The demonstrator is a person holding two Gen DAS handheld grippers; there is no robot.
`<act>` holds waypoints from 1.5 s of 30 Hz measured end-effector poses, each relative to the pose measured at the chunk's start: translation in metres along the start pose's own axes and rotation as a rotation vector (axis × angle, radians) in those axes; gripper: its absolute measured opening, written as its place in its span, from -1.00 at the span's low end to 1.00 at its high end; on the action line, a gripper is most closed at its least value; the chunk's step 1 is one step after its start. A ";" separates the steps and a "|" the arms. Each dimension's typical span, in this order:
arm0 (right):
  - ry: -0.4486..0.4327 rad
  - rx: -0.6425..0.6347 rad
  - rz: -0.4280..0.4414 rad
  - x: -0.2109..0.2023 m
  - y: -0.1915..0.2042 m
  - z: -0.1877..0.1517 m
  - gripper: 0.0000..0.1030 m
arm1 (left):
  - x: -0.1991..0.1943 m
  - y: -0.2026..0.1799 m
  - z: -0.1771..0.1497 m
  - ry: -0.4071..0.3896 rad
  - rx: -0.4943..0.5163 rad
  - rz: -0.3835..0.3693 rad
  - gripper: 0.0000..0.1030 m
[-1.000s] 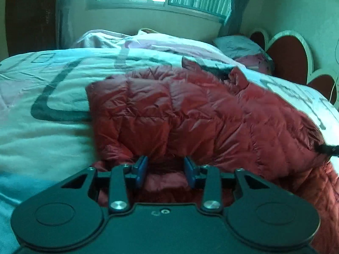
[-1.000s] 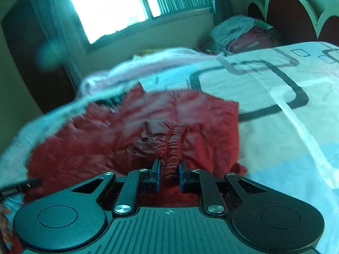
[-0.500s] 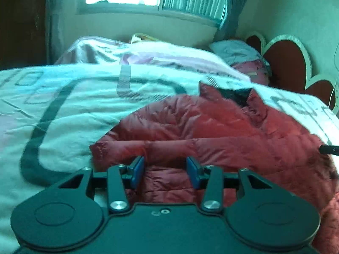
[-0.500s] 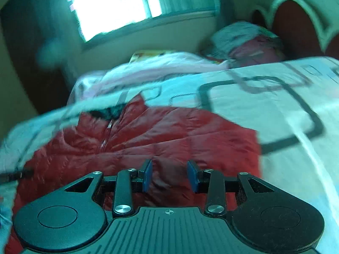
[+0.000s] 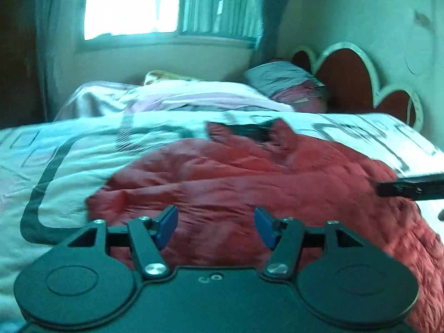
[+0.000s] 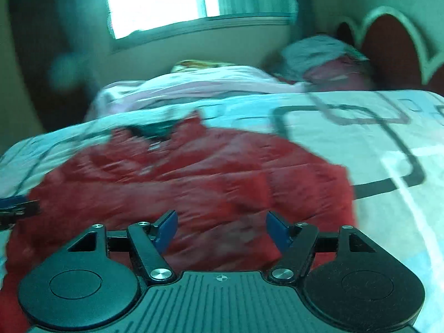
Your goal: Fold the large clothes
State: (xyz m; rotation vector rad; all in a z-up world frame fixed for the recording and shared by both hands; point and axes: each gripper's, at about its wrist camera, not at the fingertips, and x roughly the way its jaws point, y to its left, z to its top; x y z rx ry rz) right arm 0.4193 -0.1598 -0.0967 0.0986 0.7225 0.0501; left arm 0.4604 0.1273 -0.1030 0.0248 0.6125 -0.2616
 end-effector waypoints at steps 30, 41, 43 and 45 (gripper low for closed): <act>-0.006 0.106 -0.083 -0.012 -0.036 -0.017 -0.44 | -0.011 -0.006 -0.029 0.050 0.026 0.074 0.26; 0.107 0.091 -0.058 0.011 -0.029 -0.042 -0.09 | 0.000 -0.001 -0.040 0.142 0.001 0.069 0.32; 0.116 0.078 -0.066 0.013 -0.027 -0.041 -0.09 | 0.001 -0.001 -0.043 0.136 0.000 0.065 0.33; 0.126 0.066 -0.078 0.016 -0.024 -0.038 -0.09 | 0.002 0.000 -0.044 0.132 -0.003 0.064 0.34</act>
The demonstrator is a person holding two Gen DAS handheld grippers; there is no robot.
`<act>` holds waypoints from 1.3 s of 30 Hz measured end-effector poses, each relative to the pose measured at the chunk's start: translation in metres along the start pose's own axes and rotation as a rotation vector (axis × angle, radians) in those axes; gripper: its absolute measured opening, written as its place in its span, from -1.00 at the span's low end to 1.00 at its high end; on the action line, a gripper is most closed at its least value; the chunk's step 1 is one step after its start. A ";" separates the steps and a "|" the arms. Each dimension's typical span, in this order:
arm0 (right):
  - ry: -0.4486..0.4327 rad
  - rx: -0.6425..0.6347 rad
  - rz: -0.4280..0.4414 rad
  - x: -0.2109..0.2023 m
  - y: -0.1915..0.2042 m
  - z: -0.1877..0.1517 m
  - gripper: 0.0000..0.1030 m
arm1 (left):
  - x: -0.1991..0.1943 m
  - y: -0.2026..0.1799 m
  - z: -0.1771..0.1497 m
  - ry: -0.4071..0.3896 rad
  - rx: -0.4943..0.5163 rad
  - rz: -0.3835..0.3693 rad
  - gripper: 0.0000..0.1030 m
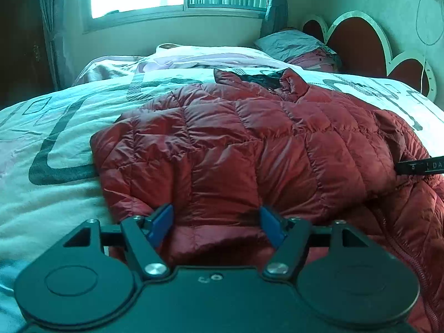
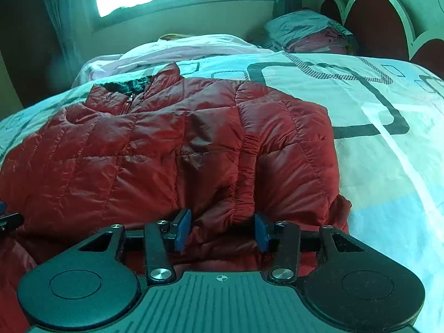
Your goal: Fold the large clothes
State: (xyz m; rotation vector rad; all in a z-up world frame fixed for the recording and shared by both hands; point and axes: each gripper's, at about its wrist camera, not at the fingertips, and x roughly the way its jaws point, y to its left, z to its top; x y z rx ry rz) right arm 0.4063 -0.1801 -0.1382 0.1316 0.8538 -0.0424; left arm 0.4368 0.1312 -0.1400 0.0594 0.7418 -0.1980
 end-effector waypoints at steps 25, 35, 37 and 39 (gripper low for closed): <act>-0.004 0.141 0.127 -0.133 -0.091 -0.080 0.27 | -0.134 0.027 -0.088 0.084 -0.118 0.122 0.60; 0.075 0.311 0.253 -0.197 -0.155 -0.168 0.14 | -0.201 0.033 -0.157 0.129 -0.336 -0.006 0.40; 0.081 0.340 0.300 -0.206 -0.162 -0.181 0.14 | -0.211 0.034 -0.168 0.125 -0.384 -0.033 0.39; 0.090 0.365 0.349 -0.213 -0.168 -0.192 0.14 | -0.220 0.034 -0.178 0.117 -0.428 -0.055 0.39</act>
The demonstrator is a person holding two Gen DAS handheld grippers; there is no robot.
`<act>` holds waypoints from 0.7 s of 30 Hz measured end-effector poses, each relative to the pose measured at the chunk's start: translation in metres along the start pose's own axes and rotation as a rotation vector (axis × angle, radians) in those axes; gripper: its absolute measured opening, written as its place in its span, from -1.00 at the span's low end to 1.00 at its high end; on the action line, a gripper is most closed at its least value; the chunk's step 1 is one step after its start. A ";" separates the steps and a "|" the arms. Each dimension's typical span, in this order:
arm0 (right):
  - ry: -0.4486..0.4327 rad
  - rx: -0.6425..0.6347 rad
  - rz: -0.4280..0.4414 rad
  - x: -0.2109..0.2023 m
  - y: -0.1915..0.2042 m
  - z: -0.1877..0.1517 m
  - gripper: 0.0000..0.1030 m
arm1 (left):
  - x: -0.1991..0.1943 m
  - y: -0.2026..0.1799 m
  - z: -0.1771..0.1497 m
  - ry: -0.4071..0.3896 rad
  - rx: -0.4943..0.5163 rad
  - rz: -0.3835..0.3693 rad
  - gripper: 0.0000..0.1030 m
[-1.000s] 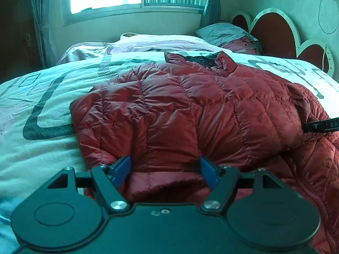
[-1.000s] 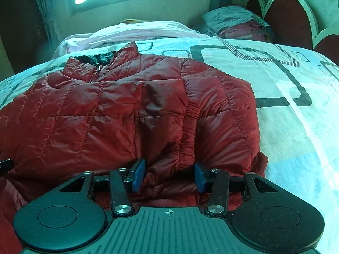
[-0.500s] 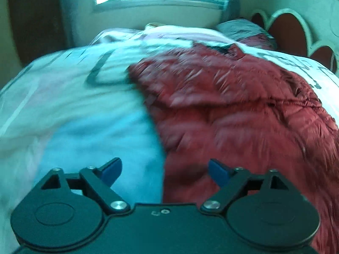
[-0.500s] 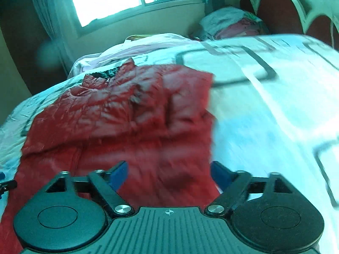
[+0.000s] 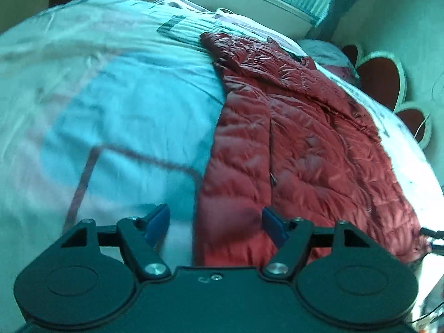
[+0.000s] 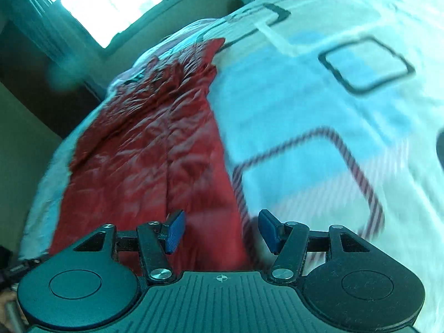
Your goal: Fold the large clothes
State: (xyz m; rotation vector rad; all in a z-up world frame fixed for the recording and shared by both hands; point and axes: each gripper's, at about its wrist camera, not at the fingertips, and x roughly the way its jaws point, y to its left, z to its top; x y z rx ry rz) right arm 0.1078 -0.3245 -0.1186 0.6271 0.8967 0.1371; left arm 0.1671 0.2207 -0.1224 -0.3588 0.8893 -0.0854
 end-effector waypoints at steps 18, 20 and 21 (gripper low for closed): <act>-0.026 0.093 0.231 -0.007 -0.011 0.006 -0.91 | 0.000 0.012 -0.011 -0.082 -0.209 -0.224 -0.89; 0.007 0.083 0.175 0.004 -0.012 0.009 -0.91 | 0.011 0.011 -0.012 -0.034 -0.201 -0.183 -0.89; 0.016 0.091 0.169 0.008 -0.013 0.009 -0.91 | 0.012 0.011 -0.013 -0.040 -0.215 -0.190 -0.89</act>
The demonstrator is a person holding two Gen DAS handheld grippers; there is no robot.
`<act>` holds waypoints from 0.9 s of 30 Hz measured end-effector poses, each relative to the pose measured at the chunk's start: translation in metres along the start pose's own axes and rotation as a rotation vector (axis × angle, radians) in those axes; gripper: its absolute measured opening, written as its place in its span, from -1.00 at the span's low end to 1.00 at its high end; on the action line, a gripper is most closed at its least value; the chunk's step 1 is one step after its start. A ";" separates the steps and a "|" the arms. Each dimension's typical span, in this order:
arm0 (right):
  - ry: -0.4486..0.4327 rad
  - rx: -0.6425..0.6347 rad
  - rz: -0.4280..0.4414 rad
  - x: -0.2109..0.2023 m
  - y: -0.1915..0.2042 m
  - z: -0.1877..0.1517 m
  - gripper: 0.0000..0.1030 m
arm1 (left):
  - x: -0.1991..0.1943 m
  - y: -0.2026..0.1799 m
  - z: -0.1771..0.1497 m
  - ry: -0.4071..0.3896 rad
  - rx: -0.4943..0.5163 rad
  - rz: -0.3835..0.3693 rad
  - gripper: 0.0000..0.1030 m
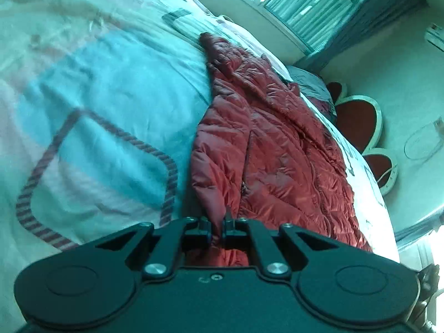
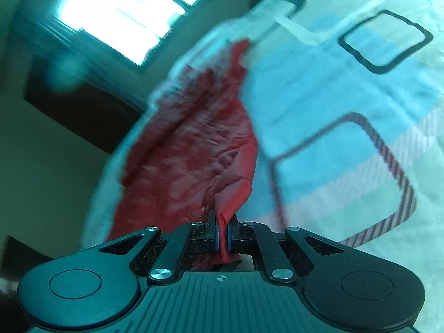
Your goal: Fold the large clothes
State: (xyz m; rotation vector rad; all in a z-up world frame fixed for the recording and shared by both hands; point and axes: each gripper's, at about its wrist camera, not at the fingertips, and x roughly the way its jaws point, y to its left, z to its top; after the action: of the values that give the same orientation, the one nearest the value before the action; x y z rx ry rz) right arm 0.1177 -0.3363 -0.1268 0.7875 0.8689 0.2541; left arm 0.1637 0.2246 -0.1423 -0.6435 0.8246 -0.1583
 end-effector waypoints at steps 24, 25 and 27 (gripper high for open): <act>-0.207 -0.121 0.149 0.008 0.083 0.133 -0.91 | 0.001 -0.064 0.127 -0.283 0.015 -0.175 -0.89; -0.211 -0.119 0.157 0.015 0.085 0.147 -0.91 | 0.011 -0.069 0.141 -0.286 0.023 -0.176 -0.89; -0.219 -0.115 0.166 0.036 0.094 0.178 -0.91 | 0.031 -0.076 0.168 -0.290 0.043 -0.178 -0.89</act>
State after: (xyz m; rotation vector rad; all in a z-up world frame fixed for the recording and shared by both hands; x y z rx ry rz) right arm 0.2867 -0.3443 -0.0117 0.7650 0.5785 0.3542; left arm 0.3155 0.2314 -0.0330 -0.6807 0.4834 -0.2373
